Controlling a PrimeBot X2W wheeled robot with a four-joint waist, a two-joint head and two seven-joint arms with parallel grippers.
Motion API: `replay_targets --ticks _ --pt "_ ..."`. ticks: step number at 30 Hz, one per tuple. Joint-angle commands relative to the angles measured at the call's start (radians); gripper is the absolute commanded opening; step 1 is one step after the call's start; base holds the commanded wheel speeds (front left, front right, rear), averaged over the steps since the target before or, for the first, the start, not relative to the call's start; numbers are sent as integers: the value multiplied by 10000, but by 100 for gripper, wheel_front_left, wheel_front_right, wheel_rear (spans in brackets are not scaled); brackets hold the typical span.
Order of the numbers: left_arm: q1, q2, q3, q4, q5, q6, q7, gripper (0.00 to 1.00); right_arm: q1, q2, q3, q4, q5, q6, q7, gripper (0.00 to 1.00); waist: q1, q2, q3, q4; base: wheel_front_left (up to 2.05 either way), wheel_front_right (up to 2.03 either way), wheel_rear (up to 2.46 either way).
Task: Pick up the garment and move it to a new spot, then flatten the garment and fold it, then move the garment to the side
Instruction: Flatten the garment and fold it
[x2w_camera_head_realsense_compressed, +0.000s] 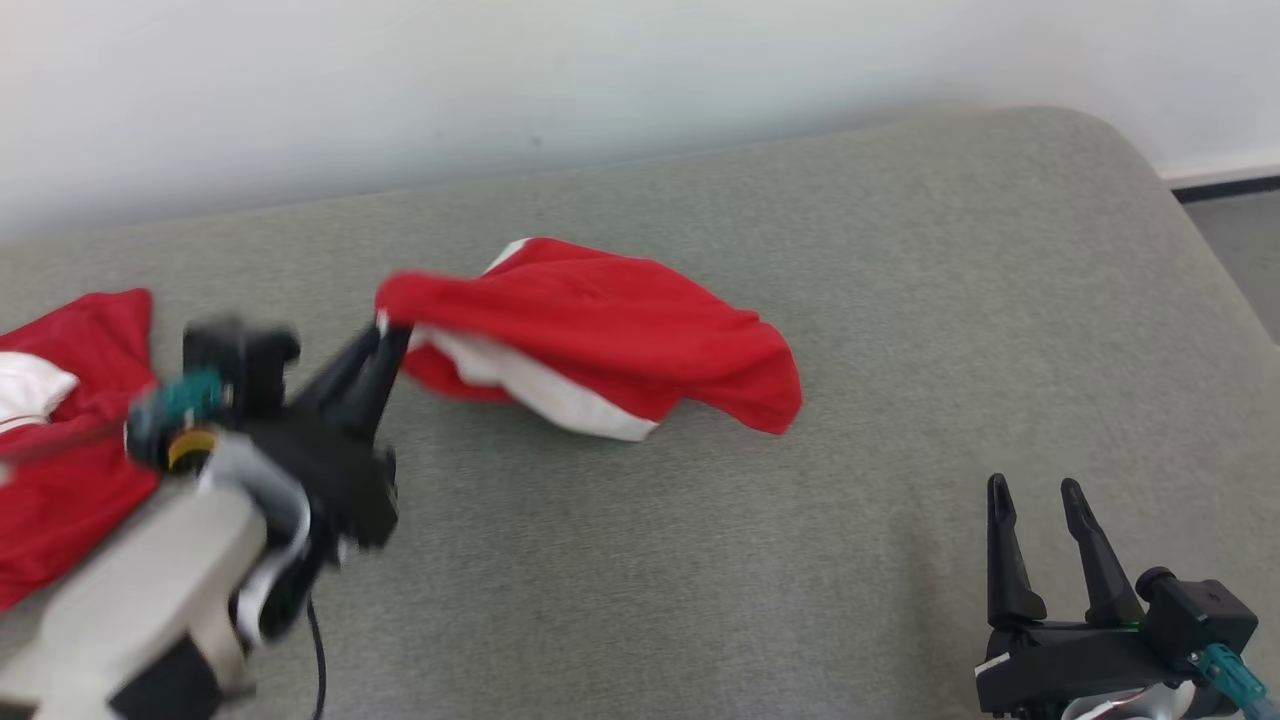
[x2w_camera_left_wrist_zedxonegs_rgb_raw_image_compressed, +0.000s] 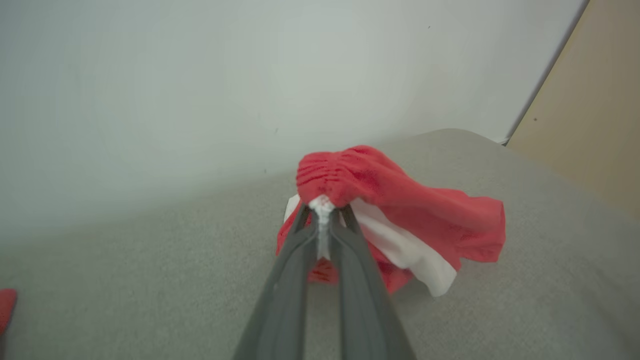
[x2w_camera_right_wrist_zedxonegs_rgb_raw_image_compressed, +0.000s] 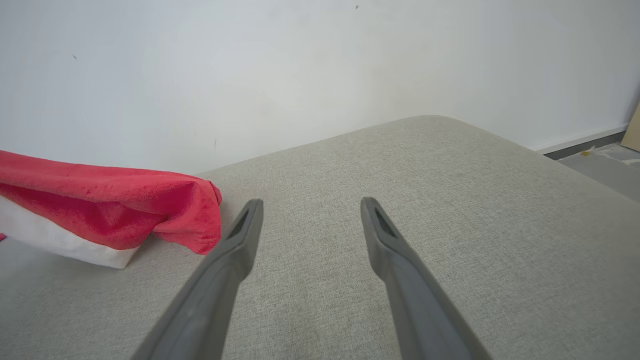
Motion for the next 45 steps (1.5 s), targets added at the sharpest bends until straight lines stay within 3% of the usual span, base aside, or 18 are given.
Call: replay_targets --ticks 1,5,9,16,17,18,24,28,36,41,45 --pt "378 27 62 -134 -67 102 -82 0 75 -92 -32 10 -87 -22 -5 100 1 0 -171 408 0 0 0" --pt "2199 168 614 -785 -467 622 -214 0 135 -178 -1 13 -96 -22 -7 100 1 0 -154 676 0 0 0" --pt "3998 -145 1727 -1381 -81 964 -216 0 79 -280 41 -9 -124 -22 -7 100 1 0 -114 803 0 0 0" --pt "6205 -1066 3213 -1079 992 611 -222 0 110 -509 109 98 -36 -22 -5 100 1 0 -266 883 0 0 0" --pt "6308 -1187 3297 -996 1250 528 -222 55 141 -525 112 119 -27 -22 -6 100 1 0 -322 899 0 0 0" --pt "6386 -1309 3388 -923 1495 423 -222 100 170 -535 124 143 -25 -22 -6 100 1 0 -375 911 0 0 0" --pt "7086 -1993 4912 -1626 3106 224 -224 100 323 -576 60 177 -36 -22 -5 100 1 0 -716 1134 0 0 0" --pt "7614 -2135 5525 -2204 4028 108 -224 100 466 -580 63 175 -73 -22 -6 100 1 0 -822 1422 0 0 0" --pt "8156 -2450 7073 -3463 5436 295 -224 100 500 -565 76 132 -72 -22 -5 100 1 0 -871 1824 0 0 0" --pt "8503 -3023 8393 -4433 6735 494 -225 100 503 -559 140 150 -24 -22 -6 100 1 0 -901 1823 0 0 0" --pt "8795 -3572 9262 -4751 7504 287 -225 100 531 -592 185 228 65 -22 -5 100 1 0 -906 1695 0 0 0"
